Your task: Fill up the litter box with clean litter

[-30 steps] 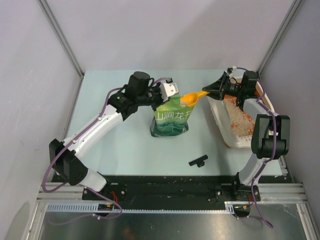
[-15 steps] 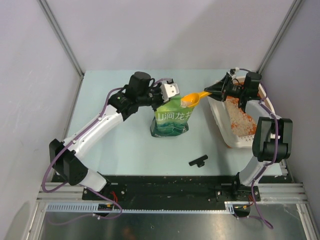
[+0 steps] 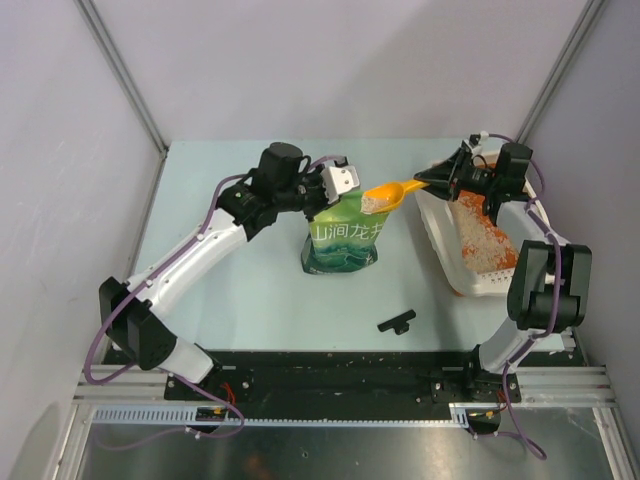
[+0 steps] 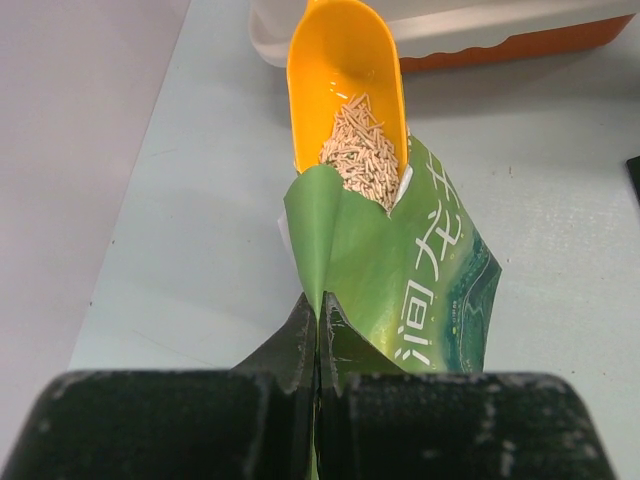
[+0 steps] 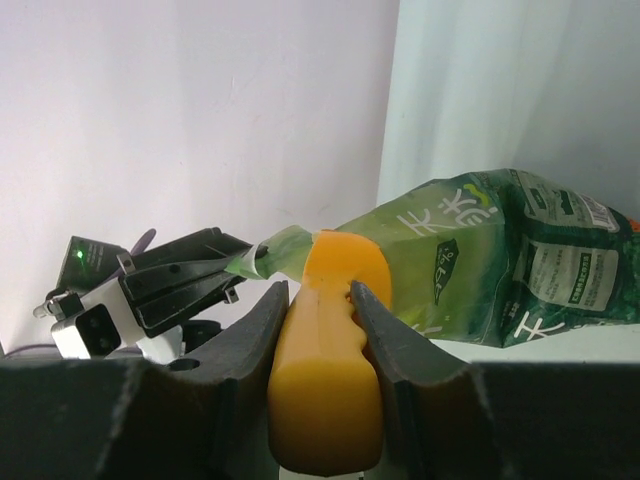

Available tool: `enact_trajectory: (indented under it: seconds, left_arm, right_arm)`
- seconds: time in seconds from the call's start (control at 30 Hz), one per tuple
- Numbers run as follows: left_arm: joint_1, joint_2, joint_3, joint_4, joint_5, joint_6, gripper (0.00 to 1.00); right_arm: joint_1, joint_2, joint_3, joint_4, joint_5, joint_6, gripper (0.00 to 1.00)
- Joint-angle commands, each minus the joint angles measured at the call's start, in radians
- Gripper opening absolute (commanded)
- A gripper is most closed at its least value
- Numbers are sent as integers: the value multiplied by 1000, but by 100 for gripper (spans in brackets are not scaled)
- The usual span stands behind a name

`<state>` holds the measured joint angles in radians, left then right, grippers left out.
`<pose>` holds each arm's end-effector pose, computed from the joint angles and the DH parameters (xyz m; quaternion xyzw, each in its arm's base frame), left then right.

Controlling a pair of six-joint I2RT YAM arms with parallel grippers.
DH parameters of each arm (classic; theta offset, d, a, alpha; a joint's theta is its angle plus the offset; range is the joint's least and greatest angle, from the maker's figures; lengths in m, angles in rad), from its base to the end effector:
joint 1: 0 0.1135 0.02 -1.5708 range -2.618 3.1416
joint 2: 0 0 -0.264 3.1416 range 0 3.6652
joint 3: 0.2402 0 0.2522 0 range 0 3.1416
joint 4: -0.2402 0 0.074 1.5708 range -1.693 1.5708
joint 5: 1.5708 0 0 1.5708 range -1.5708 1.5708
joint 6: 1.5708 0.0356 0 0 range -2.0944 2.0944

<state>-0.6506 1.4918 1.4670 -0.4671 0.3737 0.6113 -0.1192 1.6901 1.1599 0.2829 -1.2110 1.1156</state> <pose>0.2627 -0.2163 0.3800 0.5744 0.6244 -0.1693 0.5015 0.3783 -0.0117 0.2823 0.0903 0.7314 0.6359 0.2293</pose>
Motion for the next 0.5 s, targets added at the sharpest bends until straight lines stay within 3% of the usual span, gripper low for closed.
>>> enact_trajectory:
  seconds: [0.0, 0.23, 0.37, 0.47]
  left_arm:
    - [8, -41, 78, 54, 18, 11, 0]
    - [8, -45, 70, 56, 28, 13, 0]
    - [8, -50, 64, 54, 30, 21, 0]
    - [9, -39, 72, 56, 36, 22, 0]
  right_arm:
    - [-13, -58, 9, -34, 51, -46, 0]
    - [-31, -44, 7, -82, 25, -79, 0]
    - [-65, -21, 9, 68, -10, 21, 0]
    - [-62, 12, 9, 70, -42, 30, 0]
